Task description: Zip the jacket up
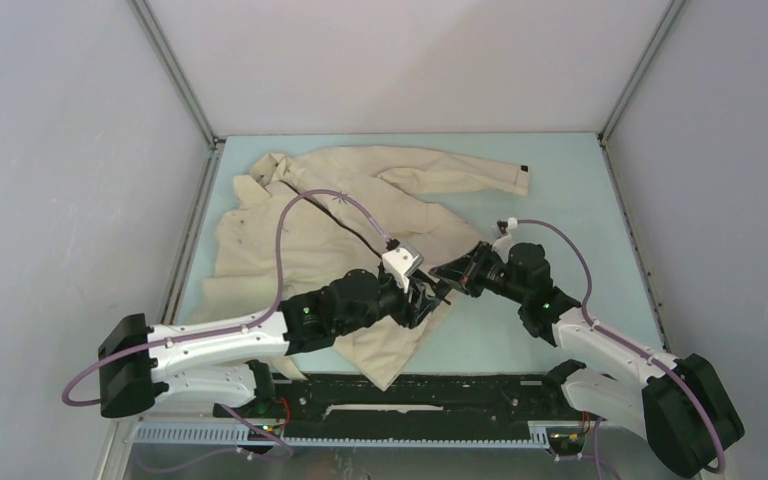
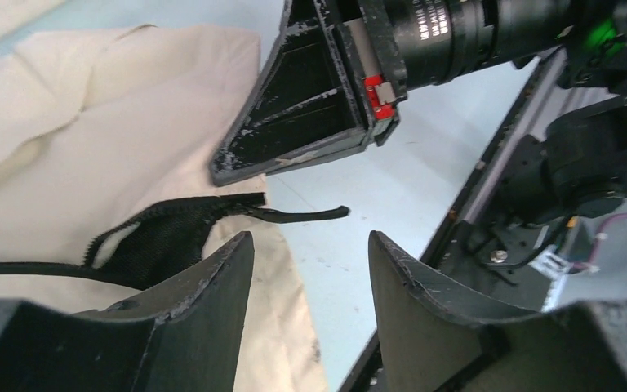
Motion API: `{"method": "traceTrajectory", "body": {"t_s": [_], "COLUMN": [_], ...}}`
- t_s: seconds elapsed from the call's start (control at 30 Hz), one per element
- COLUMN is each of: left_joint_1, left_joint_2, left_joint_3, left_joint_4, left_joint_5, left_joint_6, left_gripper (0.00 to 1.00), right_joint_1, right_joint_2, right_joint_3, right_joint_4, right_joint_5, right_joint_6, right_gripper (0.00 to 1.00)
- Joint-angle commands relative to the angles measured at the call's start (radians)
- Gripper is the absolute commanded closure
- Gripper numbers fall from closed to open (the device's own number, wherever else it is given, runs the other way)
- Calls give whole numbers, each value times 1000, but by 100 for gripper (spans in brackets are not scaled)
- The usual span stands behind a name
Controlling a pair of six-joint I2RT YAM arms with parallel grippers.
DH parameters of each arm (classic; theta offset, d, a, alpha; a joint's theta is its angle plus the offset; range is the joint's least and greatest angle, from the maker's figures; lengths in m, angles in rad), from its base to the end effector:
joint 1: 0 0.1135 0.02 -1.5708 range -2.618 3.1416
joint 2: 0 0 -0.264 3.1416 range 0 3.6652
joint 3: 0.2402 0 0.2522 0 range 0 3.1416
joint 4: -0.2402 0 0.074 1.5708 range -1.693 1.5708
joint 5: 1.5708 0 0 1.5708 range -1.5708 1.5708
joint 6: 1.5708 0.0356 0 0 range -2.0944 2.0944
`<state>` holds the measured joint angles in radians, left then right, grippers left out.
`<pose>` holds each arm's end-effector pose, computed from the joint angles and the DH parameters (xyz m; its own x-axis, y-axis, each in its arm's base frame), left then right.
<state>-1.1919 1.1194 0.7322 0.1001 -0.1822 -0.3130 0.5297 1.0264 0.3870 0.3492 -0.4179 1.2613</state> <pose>0.1017 -0.2381 0.2832 -0.3612 0.0886 -0.9283 0.7759 0.5807 -0.2465 0.1806 0.1225 0.2108 -0.8347 0.5200 -0.1812 -0.0077 0.3181 0.9480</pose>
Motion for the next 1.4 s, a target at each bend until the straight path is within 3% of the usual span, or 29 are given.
{"method": "traceTrajectory", "body": {"t_s": [0.0,0.13,0.3,0.47,1.17,1.27,1.37], "left_joint_1": [27,148,180,238,284,288,288], "left_joint_2": [-16,-23,-2,39,98,116,136], "left_joint_3": [42,2,-3,3,-49,-43,-37], "left_joint_4": [-22,24,-2,-2,40,54,69], "left_joint_5": [-29,243,255,369,369,401,422], "left_joint_6": [120,5,-2,-58,-44,-43,-48], "left_gripper": [42,47,46,46,46,53,68], "right_joint_1": [-4,-8,-10,-14,-26,-25,-26], "right_joint_2": [-24,-22,-10,-9,0,2,0], "right_joint_3": [1,1,1,1,5,7,9], "right_joint_4": [24,34,65,68,85,90,87], "right_joint_5": [-18,-33,-52,-59,-86,-87,-90], "right_joint_6": [2,-4,-2,-6,-11,-8,-10], "right_gripper": [100,100,100,100,100,100,100]}}
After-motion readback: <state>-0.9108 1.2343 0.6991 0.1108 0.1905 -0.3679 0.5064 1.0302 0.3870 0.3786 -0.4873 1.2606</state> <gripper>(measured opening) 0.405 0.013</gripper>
